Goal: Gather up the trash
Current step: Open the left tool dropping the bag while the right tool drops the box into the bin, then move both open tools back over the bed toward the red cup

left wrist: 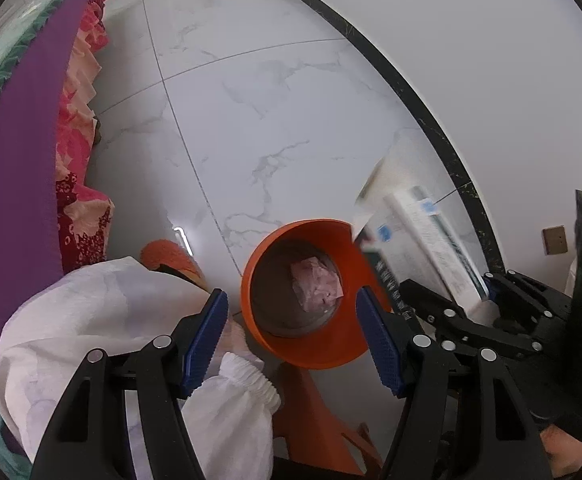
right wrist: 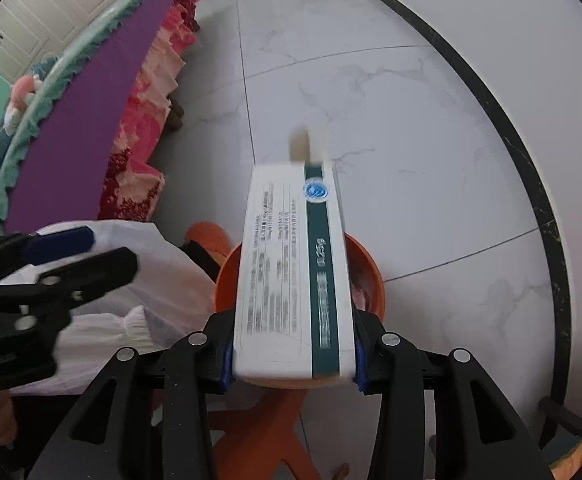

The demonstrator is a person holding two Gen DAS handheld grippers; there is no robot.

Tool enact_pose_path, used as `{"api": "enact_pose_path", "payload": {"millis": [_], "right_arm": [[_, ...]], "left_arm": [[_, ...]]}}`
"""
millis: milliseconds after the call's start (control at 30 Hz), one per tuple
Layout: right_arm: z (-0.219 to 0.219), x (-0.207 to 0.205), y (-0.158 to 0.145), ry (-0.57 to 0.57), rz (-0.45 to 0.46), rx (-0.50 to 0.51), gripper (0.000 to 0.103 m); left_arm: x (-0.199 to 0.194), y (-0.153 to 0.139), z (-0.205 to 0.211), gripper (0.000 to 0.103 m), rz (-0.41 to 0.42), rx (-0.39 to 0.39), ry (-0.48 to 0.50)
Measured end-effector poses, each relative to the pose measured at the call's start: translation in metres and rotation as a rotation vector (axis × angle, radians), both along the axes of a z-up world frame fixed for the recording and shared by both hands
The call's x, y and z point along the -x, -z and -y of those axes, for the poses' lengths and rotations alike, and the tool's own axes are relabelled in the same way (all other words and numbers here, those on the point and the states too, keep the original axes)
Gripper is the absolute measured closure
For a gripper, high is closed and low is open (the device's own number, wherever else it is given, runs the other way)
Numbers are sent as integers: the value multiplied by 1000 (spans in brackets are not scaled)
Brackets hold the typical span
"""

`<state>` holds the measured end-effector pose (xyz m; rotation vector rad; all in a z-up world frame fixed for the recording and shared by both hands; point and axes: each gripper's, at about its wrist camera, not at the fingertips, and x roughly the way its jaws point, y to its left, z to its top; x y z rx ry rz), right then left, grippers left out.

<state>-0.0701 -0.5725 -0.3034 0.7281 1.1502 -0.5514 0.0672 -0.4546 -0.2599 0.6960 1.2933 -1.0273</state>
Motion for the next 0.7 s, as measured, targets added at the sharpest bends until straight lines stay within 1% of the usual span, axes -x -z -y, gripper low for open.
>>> {"api": "enact_pose_path", "payload": {"millis": [67, 100, 267, 367, 533, 600, 700], "right_arm": [[0, -1, 3, 0, -20, 10, 45], [-1, 0, 4, 5, -22, 12, 44], [2, 4, 2, 20, -21, 11, 44], [2, 5, -6, 26, -9, 19, 44], [0, 2, -36, 18, 49, 45, 44], [-3, 2, -54, 13, 74, 72, 44], [-9, 1, -83, -2, 133, 110, 44]], "left_arm": [[-1, 1, -1, 36, -2, -4, -2], [2, -3, -3, 36, -3, -5, -3], [5, -7, -4, 36, 1, -4, -2], [6, -11, -6, 36, 8, 7, -2], [8, -30, -12, 36, 21, 47, -6], [9, -44, -18, 36, 40, 76, -12], [6, -67, -30, 36, 72, 125, -33]]}}
